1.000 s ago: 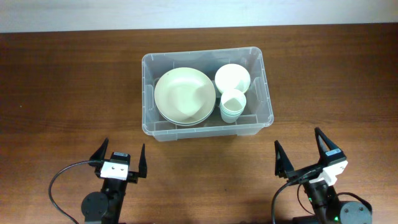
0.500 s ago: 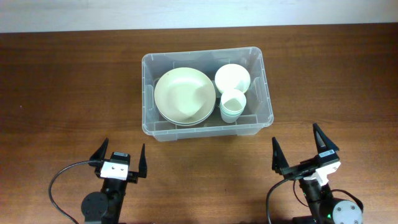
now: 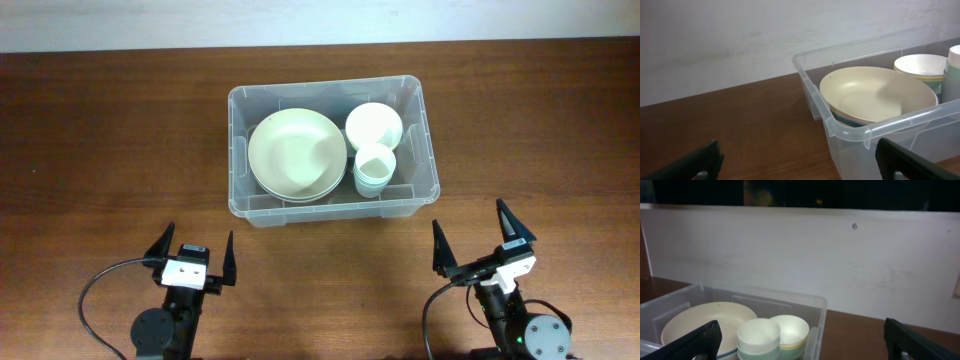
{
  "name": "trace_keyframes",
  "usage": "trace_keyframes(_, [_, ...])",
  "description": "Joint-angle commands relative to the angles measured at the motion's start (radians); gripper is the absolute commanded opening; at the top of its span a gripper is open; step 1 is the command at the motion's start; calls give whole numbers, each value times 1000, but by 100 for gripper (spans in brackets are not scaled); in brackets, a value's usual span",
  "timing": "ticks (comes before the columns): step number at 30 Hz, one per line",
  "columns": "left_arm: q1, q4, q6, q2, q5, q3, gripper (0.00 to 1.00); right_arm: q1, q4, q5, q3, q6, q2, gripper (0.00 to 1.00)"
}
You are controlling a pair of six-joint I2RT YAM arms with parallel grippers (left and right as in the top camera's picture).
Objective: Pack container
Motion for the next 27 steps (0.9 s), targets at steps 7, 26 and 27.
trace_keyframes(7, [7, -5, 10, -8, -4, -3, 100, 10, 35, 99, -48, -2, -12, 99])
trace_keyframes(26, [7, -5, 10, -8, -4, -3, 100, 8, -40, 125, -94, -2, -12, 99])
trace_keyframes(27, [7, -5, 10, -8, -4, -3, 99, 8, -63, 125, -94, -2, -12, 99])
